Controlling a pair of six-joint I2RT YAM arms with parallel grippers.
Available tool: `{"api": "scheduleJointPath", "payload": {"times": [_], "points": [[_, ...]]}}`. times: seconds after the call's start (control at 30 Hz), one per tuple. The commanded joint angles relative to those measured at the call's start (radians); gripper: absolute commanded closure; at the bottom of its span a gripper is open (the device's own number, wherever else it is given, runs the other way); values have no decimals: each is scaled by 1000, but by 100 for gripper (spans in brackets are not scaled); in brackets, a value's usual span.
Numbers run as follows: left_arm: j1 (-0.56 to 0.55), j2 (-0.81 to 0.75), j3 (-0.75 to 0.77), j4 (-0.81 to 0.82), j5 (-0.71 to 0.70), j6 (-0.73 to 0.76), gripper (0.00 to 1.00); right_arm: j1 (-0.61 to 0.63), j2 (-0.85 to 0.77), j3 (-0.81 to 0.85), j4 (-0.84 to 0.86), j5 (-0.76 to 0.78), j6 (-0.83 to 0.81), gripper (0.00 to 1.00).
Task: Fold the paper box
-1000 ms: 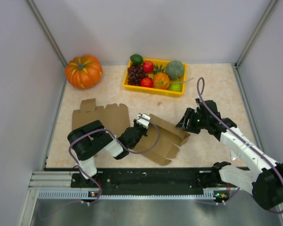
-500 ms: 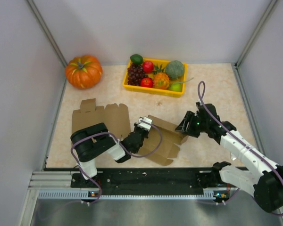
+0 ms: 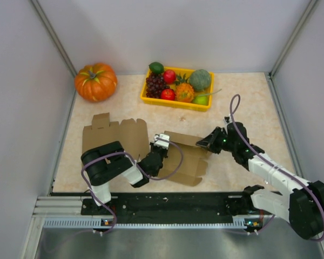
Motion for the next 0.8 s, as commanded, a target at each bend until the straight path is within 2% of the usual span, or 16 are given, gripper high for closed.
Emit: {"api": "scheduleJointPath", "payload": {"times": [0.0, 0.2, 0.23, 0.27, 0.3, 0.33, 0.43, 0.53, 0.6, 0.7, 0.73, 0.77], "points": [[-13, 11, -16, 186, -31, -26, 100, 9, 18, 2, 137, -12, 39, 98], [-14, -3, -33, 189, -52, -63, 100, 3, 40, 20, 138, 4, -14, 100], [-16, -4, -28, 167, -66, -67, 100, -1, 49, 48, 81, 12, -55, 92], [-18, -10, -23, 149, -80, -74, 100, -3, 55, 85, -77, 24, -111, 73], [-18, -14, -19, 134, -92, -81, 100, -1, 48, 151, -158, 65, -220, 60], [-18, -15, -20, 137, -100, -89, 100, -1, 31, 169, -215, 78, -264, 44], [-19, -9, -25, 141, -118, -89, 100, -3, -110, 200, -416, 167, -392, 26], [-21, -7, -30, 138, -132, -92, 100, -3, -228, 184, -525, 209, -438, 26], [-21, -15, -34, 132, -134, -94, 100, -3, -276, 107, -528, 219, -385, 33], [-22, -41, -27, 86, -144, -103, 100, -12, -294, -31, -463, 239, -261, 48], [-22, -55, -23, 68, -147, -113, 100, -21, -304, -74, -361, 223, -228, 63], [-24, -61, -19, 45, -152, -126, 100, -27, -310, -118, -291, 206, -194, 71]]}}
